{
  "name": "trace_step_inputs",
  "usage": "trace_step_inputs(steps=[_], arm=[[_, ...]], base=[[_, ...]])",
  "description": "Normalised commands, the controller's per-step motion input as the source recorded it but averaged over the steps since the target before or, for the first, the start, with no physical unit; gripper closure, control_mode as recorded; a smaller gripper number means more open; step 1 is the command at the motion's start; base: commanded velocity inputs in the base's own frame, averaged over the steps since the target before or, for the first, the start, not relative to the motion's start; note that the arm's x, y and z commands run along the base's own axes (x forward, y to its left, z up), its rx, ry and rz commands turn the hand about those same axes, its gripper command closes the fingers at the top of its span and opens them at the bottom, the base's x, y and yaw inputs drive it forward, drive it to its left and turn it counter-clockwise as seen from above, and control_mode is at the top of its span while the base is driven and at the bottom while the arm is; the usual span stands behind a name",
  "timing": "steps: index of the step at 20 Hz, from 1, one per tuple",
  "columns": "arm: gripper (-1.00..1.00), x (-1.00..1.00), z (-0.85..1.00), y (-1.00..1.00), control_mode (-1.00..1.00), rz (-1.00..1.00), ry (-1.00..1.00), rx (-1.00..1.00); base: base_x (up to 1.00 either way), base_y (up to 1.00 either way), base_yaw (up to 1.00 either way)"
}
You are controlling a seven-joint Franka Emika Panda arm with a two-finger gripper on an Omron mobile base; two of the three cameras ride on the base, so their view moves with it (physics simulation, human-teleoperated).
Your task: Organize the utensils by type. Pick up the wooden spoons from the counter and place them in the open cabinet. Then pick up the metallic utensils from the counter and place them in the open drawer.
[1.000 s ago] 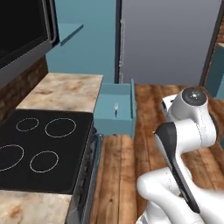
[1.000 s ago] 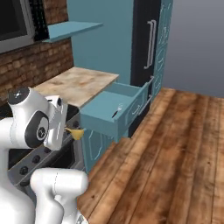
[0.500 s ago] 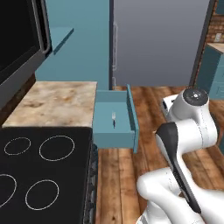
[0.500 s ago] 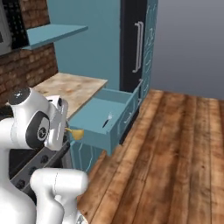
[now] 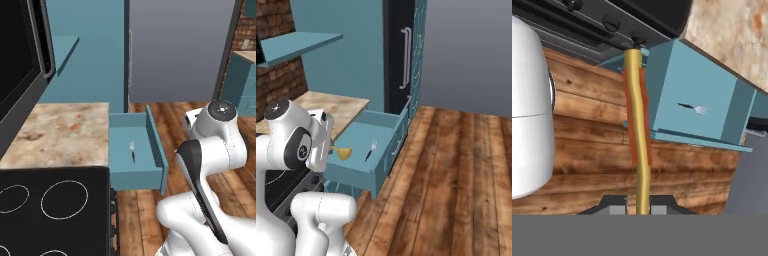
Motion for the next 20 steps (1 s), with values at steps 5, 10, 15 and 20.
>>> trace_step_inputs(steps=[5,10,15,20], arm=[[1.00,0.00,0.00,0.00,1.00,0.00,0.00,0.00],[1.00,0.00,0.00,0.00,1.00,0.00,0.00,0.00],[1.00,0.00,0.00,0.00,1.00,0.00,0.00,0.00],[1.00,0.00,0.00,0.00,1.00,0.00,0.00,0.00]], base=[[0.53,0.00,-0.11],[0.46,0.05,-0.12],[0.45,0.08,-0.12],[0.38,0.07,-0.12]])
